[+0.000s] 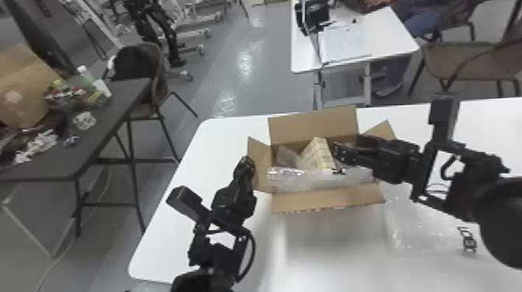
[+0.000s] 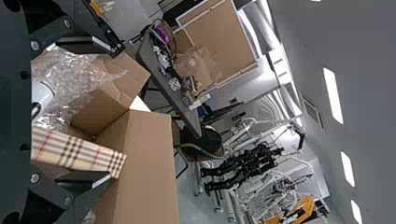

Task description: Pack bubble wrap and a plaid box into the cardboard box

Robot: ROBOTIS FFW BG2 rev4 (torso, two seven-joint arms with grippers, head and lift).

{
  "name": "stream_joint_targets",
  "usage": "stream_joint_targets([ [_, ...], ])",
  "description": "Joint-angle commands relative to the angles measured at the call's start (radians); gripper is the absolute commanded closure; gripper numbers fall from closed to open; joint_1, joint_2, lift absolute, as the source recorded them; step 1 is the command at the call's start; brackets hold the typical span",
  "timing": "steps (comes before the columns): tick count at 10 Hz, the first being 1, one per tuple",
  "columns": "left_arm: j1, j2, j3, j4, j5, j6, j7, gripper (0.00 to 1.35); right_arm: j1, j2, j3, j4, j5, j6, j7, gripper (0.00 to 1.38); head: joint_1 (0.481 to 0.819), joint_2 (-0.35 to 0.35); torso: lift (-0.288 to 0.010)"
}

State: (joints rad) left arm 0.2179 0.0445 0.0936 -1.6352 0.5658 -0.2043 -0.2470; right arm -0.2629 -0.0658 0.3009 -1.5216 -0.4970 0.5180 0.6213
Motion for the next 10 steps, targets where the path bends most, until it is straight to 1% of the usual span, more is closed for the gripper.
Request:
stream_joint_targets([
  [1,0.0,0.0,0.0,0.0,0.0,0.0,0.0,1.2,0.022,0.001,-0.04,-0.062,0.017,-0.021,0.0,0.11,0.695,0.343,-0.11],
  [2,0.001,0.0,0.0,0.0,0.002,0.0,0.0,1.2,0.047,0.004,-0.095,-0.129,0.051,-0.039,0.0,0.11,0.695,0.339,-0.11],
  [3,0.001,0.0,0.001,0.0,0.002,0.0,0.0,1.2,0.079,0.004,-0.161,-0.201,0.09,-0.061,0.0,0.11,0.683,0.322,-0.11],
  [4,0.001,0.002,0.001,0.0,0.005,0.002,0.0,1.2,0.122,0.006,-0.244,-0.264,0.118,-0.062,-0.003,0.11,0.667,0.289,-0.11],
  [5,0.001,0.005,0.0,0.0,0.006,0.005,-0.001,1.2,0.177,0.008,-0.328,-0.316,0.13,-0.073,-0.025,0.11,0.658,0.249,-0.11],
  [6,0.0,0.008,-0.003,0.0,0.009,0.009,-0.001,1.2,0.243,0.008,-0.414,-0.37,0.161,-0.096,-0.049,0.11,0.657,0.224,-0.11],
  [7,-0.002,0.009,-0.005,0.002,0.014,0.013,-0.003,1.2,0.32,0.008,-0.503,-0.414,0.186,-0.11,-0.077,0.11,0.663,0.17,-0.11],
  [8,0.001,0.009,-0.003,0.003,0.016,0.013,-0.003,1.2,0.404,0.008,-0.566,-0.447,0.204,-0.153,-0.126,0.11,0.678,0.104,-0.11],
  [9,0.003,0.009,-0.002,0.003,0.019,0.013,-0.003,1.2,0.475,0.008,-0.625,-0.443,0.236,-0.254,-0.138,0.11,0.69,0.071,-0.11],
  [10,0.003,0.009,0.001,0.003,0.02,0.013,-0.003,1.2,0.524,0.009,-0.675,-0.405,0.229,-0.358,-0.137,0.11,0.695,0.013,-0.11],
])
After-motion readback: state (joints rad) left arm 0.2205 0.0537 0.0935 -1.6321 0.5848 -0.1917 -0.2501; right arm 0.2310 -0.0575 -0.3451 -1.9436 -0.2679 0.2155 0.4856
